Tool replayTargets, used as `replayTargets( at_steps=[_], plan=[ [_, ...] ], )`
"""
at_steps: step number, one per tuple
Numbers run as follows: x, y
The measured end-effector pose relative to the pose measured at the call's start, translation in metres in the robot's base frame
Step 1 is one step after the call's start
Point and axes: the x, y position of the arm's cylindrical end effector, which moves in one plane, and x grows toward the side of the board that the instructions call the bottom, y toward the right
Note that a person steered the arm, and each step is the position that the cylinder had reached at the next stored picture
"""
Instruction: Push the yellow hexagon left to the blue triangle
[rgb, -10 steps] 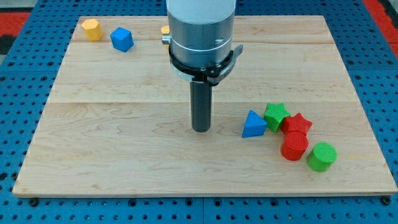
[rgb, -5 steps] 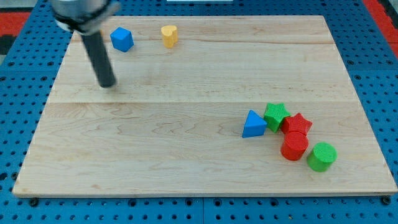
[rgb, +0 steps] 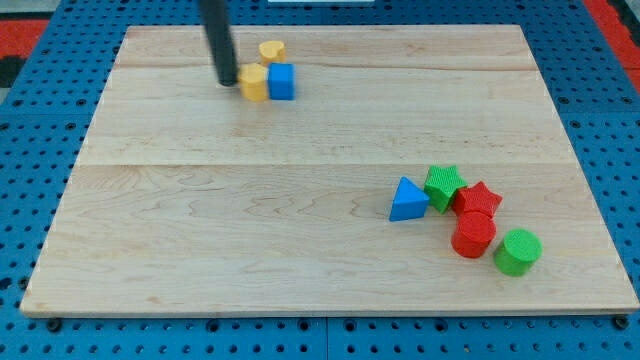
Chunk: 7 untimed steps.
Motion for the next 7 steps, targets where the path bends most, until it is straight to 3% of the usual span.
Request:
replayTargets(
  at_steps=[1,3,4,5,6,7],
  plan=[
    [0.023,0.047],
    [0.0,0.048],
    [0.007,0.122],
    [0.084,0.172],
    [0.115,0.177],
    [0.081,0.204]
  ],
)
